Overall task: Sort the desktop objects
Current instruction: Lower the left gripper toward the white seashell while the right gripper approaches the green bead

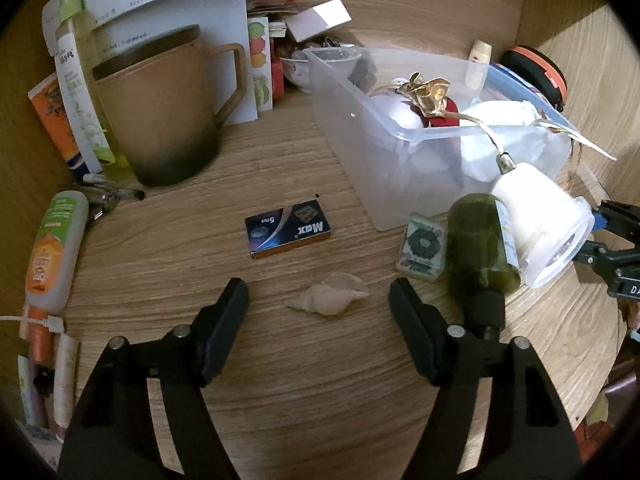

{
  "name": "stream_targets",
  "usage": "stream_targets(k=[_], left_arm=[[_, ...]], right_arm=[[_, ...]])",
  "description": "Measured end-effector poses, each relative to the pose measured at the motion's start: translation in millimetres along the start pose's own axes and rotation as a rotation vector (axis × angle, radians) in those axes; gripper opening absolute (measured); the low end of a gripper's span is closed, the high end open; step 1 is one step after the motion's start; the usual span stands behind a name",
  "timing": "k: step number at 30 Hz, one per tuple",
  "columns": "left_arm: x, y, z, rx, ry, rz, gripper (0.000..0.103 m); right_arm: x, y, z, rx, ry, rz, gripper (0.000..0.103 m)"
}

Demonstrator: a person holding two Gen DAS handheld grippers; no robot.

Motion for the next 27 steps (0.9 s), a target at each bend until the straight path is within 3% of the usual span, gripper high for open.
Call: stream_targets(k=[6,11,16,23,27], left_arm=[[-0.6,-1.9,0.6,-0.001,0.020,-0.016,0.067],[-1.4,-3.4,1.3,0.000,0.026,-0.022,0.060],[-1.0,-4.5,1.4,0.004,0.041,-0.025,0.054],[8.6,-4.2,-1.0,0.018,0.030,0.017,0.036],[11.4,-4.4,-1.7,0.019,0.028,0.030,0.036]], right_arm=[[-6.9,-3.2,5.2,-0.002,0.004,-0.044,0.038],[-14.6,-3.2,6.9,-0.002,-0.013,-0.078,0.024],[-15.0,-2.7,6.0,0.001,-0.025,-0.079,0.018],[-16.4,-1.1,2.1,0.016,-0.019,-0.089,0.018],[-14.0,-1.7,-0.4,0.026,-0.023,-0.073,0.018]])
Point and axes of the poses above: each gripper's, at about its wrist camera, not at the fingertips, and z roughly the way its jaws point, x to its right, y to its underside, the point moved 4 cm from there along z, roughly the way its jaws point, and after that the axes turned 11 degrees about -y, right-handed, at the moved point
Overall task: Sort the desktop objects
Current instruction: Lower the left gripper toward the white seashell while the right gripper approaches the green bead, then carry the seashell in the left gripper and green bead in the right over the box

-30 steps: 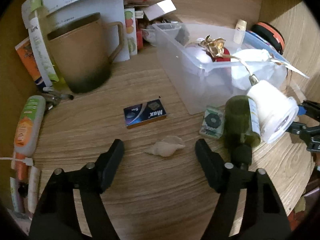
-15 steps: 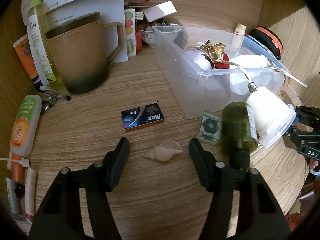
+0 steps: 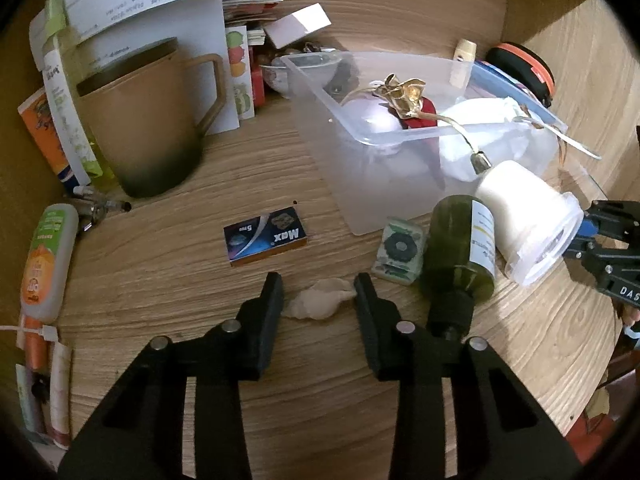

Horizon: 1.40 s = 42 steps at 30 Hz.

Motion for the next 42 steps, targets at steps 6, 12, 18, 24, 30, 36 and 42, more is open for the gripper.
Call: stream_targets(k=[6,12,18,24,30,36,42], left_arm=[[-2.8,1.1,-2.3,-0.003,0.011,-0.032,0.035],[-10.6,4.0,-7.9,0.008,0.014,-0.076,0.032],[-17.3,1.4,-20.7,0.048,0.007,-0.096,0.032],[-19.8,-5.6,-31.6,0.078,0.010,-0.107,0.032],[-22.8,-23.4,-47.6,0.126,0.028,-0.106,0.032],[-17.4,-48.8,-62.8,0.186,0.035,-0.080,0.032],[-10.6,-71.6,-68.3,0.223,0.070,-0.068,0.032]], right_arm=[[11.7,2.5,-12.2,0.035,-0.006,0.060,0.018],[15.6,-4.4,-36.6,0.097,-0.014,0.071,0.018],[15.9,-18.7,-51.4,0.138,0.006,0.049,0.018],[13.6,-36.5,-62.2,0.180,0.026,0.008,0.018],[13.9,-52.6,-69.8,0.207,0.045,-0.017,0.018],[19.2,-70.2,-69.7,0.227,0.066,-0.041,0.018],[31.6,-82.1,-60.3,0.223,0.075,-0.032,0.018]])
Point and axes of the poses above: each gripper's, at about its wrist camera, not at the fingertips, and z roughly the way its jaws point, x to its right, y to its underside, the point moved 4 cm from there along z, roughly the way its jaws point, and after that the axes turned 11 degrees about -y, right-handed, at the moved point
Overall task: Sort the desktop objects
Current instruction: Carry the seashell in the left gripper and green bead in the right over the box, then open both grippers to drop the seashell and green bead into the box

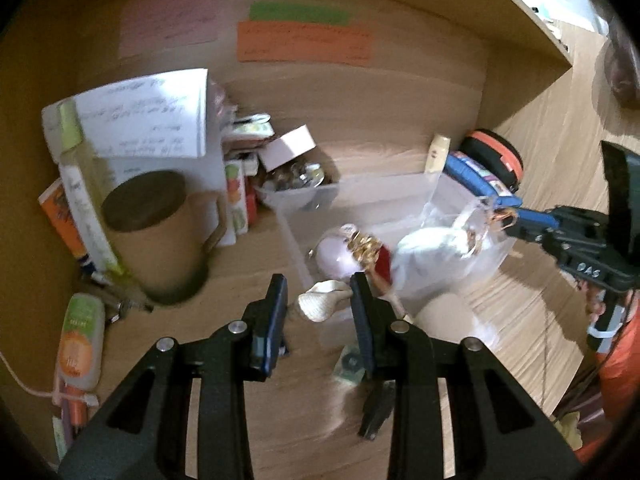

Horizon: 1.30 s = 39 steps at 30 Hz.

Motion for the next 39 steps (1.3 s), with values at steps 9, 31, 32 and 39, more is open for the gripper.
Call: stream_targets(k=[9,31,32,39], left_arm=[[19.6,-12.2,22.8,-0.021,0.051,0.027,0.032],[44.9,-12.3,71.6,-0.124,0.098,0.063,0.032],[45.1,-11.7,72.6,-0.126,0.100,0.063,0.032],[45.3,-9.5,78.4,-0.138,0.103,0.062,0.032]], right_arm=[[15.3,6.1,20.0,-0.049,-0.008,0.038,0.018],[19.4,4.0,53.8,-0.119,-0.012,-0.019,0.018],[19.3,4.2,55.7,-0.125,-0.013,-0.023,0.018],[18.2,2.9,64.7,-0.147,-0.012,-0.040,0.018]])
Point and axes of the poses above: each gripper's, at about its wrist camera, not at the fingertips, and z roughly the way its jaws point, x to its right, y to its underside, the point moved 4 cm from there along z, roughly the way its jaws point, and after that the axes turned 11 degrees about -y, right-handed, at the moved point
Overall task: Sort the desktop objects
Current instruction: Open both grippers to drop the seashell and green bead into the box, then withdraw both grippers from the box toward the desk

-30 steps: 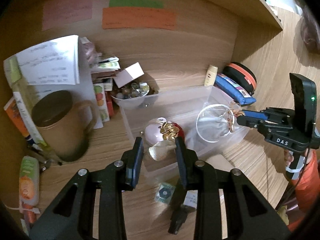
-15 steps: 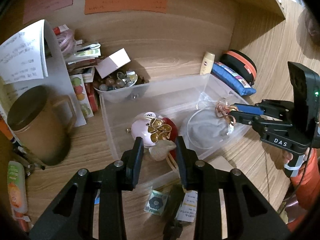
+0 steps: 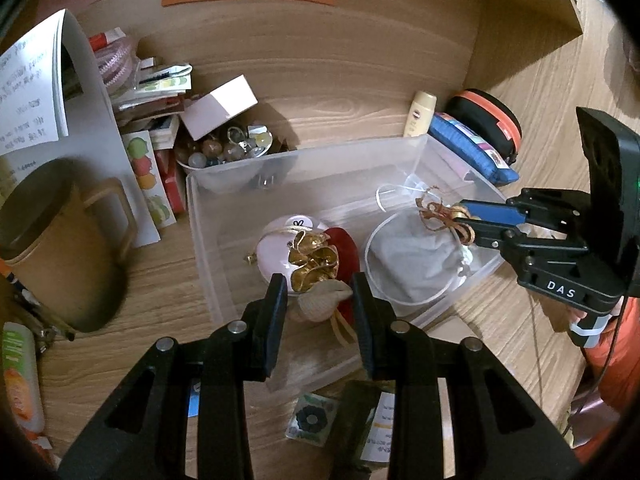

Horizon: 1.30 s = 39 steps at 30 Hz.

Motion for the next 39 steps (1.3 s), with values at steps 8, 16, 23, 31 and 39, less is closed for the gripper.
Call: stream_targets(k=[8,16,23,31,39], left_arm=[[0.7,0.6,0.7,0.004,-0.003,0.009,0.032],[-1.3,2.8,-2.6,0.015,-0.007,0.007,0.046],[-0.4,5.1,-15.3,0.050,-0.032,0.020,0.057],[-6.7,6.6,-34.8,0.100,-0.066,-0.005,0.074],[-21.7,18.0,-55.8,0.140,-0.120,-0.046,0.089]], right_arm=[[-1.1,0.5,-0.6,-0.030,0.011,0.008,0.020],[-0.2,2.0,-14.5,-0.016,0.041,0.023,0.038],[-4.1,4.6,-28.2,0.010,0.070,0.020,0.059],[-6.5,9.0,-43.9,0.029,0.079,0.046,0.067],[-17.9,11.5,-59.4,0.059,0.059,0.057,0.075]])
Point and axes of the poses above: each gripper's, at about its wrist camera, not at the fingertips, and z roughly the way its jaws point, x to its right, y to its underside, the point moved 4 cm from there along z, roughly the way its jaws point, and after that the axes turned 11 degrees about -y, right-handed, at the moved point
